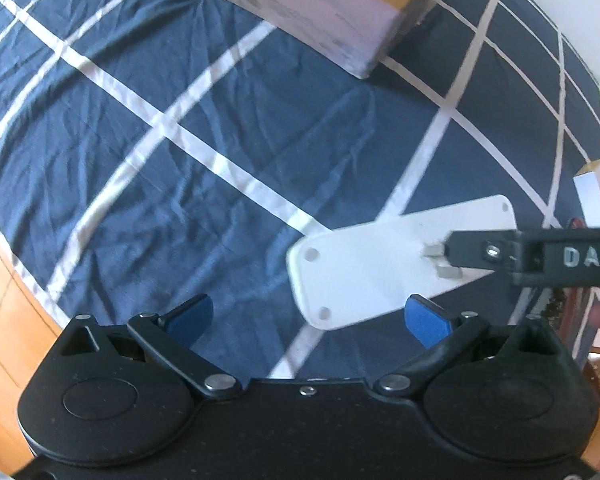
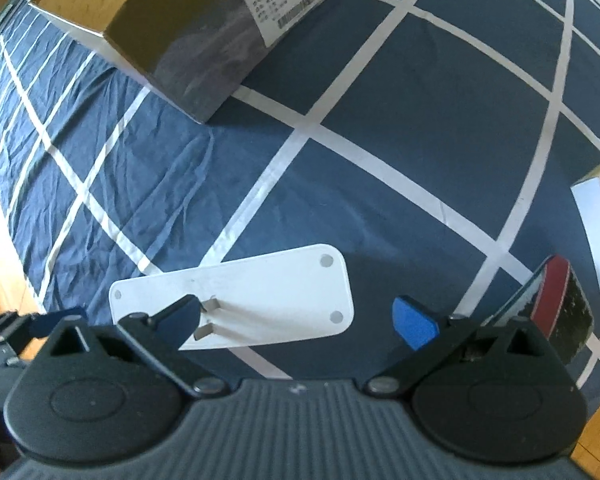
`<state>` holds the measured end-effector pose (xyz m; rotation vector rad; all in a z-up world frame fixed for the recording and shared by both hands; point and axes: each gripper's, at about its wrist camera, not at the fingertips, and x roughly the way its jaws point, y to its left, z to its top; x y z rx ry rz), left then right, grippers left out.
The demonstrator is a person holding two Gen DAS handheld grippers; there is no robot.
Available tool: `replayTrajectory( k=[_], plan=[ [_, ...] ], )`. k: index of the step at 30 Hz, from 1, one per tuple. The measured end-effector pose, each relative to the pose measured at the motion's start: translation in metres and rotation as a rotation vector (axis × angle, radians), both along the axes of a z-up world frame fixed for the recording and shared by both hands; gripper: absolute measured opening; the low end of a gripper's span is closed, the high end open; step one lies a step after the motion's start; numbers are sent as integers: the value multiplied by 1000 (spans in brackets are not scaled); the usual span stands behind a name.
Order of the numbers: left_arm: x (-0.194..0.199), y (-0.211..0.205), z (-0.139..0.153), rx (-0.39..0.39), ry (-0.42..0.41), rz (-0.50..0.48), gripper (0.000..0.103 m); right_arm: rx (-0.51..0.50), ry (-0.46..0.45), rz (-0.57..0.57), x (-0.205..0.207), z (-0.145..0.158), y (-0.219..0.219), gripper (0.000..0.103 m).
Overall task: Organize objects
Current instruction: 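Close the right gripper on the edge of the white plate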
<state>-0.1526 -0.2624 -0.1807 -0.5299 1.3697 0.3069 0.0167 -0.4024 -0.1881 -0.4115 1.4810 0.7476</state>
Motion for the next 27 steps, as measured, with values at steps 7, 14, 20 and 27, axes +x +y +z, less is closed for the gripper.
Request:
replayTrajectory(
  k=[7, 14, 20, 27],
  plan=[
    [5, 0, -2, -25, -23, 34, 103, 18, 24, 30, 0, -4, 6, 85],
    [14, -1, -3, -23, -35, 66, 103, 8, 25, 52, -2, -4, 13, 82],
    [17, -1, -5, -29, -22, 76, 103, 4, 25, 52, -1, -4, 13, 82],
    [18, -3, 1, -40, -36, 79, 103, 6, 23, 57, -1, -5, 14, 82]
  ],
)
